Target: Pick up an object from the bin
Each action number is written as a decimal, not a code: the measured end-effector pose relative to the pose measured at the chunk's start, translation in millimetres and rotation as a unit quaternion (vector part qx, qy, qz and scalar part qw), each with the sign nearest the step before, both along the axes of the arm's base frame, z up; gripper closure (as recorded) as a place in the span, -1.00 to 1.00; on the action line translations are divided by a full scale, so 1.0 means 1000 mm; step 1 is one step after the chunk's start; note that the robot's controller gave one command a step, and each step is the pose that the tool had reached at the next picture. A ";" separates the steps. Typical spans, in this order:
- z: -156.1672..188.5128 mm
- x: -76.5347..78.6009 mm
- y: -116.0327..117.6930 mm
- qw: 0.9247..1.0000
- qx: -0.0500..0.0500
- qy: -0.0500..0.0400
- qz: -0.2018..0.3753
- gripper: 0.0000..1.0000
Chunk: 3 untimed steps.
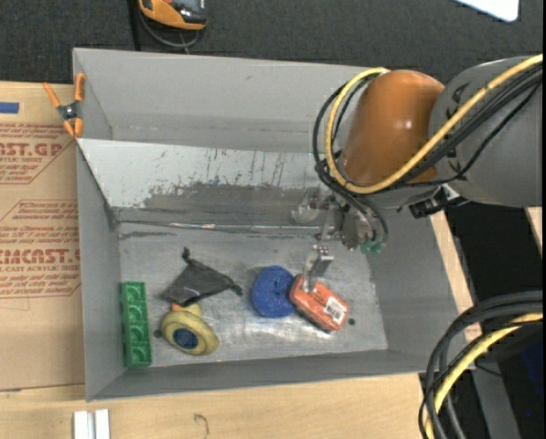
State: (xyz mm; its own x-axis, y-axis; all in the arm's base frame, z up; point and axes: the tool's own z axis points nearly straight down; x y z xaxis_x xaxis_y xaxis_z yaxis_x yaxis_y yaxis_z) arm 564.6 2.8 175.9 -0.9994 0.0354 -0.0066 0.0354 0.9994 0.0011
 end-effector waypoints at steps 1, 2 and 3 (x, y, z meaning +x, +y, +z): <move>-0.022 0.001 0.019 0.997 -0.001 0.004 0.078 -1.00; -0.046 -0.011 0.032 1.000 0.000 0.002 -0.021 -1.00; -0.084 -0.010 0.032 0.994 -0.001 0.002 0.108 -1.00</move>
Offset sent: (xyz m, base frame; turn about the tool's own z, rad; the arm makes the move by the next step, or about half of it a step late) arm -0.0154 0.0351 -0.0541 0.0560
